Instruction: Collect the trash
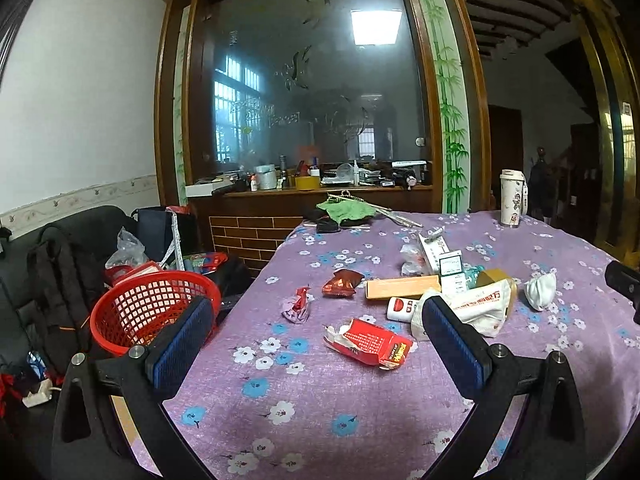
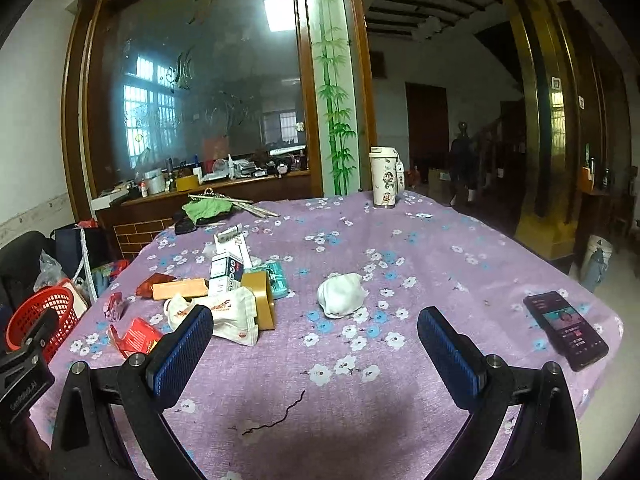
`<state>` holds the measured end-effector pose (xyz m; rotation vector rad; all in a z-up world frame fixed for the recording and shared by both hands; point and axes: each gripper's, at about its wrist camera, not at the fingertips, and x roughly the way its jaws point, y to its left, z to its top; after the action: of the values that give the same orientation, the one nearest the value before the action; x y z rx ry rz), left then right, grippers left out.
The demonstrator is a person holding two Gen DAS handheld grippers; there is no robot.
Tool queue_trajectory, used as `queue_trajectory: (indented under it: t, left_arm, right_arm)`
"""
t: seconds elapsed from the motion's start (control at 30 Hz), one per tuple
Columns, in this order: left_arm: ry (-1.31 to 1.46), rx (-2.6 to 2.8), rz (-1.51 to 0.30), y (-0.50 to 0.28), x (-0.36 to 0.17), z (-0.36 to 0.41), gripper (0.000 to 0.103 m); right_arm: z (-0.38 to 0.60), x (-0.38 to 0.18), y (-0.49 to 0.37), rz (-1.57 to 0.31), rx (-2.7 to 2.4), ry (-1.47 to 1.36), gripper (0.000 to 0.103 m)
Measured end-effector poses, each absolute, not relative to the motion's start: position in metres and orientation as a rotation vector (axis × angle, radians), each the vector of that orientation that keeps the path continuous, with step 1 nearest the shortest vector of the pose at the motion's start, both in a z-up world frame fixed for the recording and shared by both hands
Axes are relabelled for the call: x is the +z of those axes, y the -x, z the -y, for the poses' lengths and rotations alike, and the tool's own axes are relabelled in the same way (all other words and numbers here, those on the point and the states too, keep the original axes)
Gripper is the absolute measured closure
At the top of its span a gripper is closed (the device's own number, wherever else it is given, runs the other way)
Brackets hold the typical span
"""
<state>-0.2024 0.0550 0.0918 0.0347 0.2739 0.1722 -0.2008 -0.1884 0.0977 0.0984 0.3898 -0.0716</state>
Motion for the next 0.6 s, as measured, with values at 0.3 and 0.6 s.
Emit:
queue_trajectory:
  t: [0.3,0.6]
  left_arm:
    - [-0.045,0.161,-0.272,0.204,0.088,-0.055,0.0]
    - [-0.032,0.17,-0.275,0.214,0.089,-0.062,0.0]
  right_arm:
    - [0.175,0.105,0.215,-0.3,-0.063,-0.01,0.0]
    - [0.163,0.107,0.22,-0.313,-0.017,0.004,0.0]
